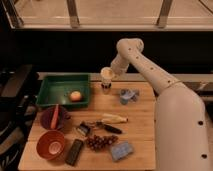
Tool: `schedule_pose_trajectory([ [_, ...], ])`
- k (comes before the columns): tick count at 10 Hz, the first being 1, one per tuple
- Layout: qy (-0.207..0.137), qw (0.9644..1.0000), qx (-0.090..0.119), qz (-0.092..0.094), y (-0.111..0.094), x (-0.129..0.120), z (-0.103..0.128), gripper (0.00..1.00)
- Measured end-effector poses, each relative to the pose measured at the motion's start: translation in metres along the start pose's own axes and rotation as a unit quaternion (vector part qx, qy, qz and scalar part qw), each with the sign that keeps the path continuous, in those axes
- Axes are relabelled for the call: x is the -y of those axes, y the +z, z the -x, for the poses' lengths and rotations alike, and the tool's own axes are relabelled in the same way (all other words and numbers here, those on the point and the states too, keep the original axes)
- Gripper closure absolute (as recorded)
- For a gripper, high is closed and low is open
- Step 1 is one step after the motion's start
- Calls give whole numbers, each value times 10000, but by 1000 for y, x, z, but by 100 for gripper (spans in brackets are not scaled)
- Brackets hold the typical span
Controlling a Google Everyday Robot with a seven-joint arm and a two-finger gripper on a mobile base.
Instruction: Stack cups on top of each other
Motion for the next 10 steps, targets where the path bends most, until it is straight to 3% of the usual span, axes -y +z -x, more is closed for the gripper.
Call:
schedule_pose_trajectory([
  [9, -16, 9997, 69, 242, 16, -8, 2, 100],
  [10, -8, 9996, 74, 269, 17, -9, 2, 93],
])
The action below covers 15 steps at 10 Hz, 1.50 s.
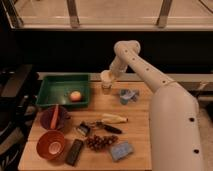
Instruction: Stack cups on top of each other
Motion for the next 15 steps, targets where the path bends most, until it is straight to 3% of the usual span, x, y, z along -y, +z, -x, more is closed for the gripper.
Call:
schedule_pose_trajectory([
  [6, 18, 10000, 30, 70, 3, -1, 1, 40],
  [9, 38, 9999, 58, -82, 0, 4, 3, 39],
  [11, 175, 9989, 46, -422, -10, 9, -1, 39],
  [13, 391, 9956, 19, -848, -26, 10, -6, 39],
  [15, 434, 9946, 16, -946, -30, 11, -6, 39],
])
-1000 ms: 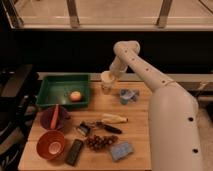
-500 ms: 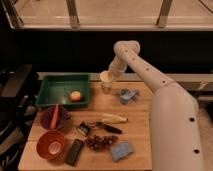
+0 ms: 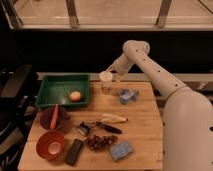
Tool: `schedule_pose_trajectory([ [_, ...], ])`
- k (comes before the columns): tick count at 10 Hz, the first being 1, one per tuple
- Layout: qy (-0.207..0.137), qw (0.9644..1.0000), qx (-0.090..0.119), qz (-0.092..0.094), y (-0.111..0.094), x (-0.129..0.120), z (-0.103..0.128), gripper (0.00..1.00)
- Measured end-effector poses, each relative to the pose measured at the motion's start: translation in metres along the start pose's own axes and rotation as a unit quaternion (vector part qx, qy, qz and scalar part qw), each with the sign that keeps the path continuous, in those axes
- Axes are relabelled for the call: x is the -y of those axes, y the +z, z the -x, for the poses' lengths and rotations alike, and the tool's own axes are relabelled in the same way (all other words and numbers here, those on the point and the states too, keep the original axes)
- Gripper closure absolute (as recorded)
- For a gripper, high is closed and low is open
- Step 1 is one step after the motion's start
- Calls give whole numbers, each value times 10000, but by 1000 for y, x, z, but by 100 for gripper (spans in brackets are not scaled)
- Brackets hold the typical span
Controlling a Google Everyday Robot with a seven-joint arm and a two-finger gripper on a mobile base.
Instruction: Stack cups on top of each other
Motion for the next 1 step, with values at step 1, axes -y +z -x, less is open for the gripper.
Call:
schedule_pose_trajectory([
  [1, -13, 10000, 11, 4, 1, 1, 2, 39],
])
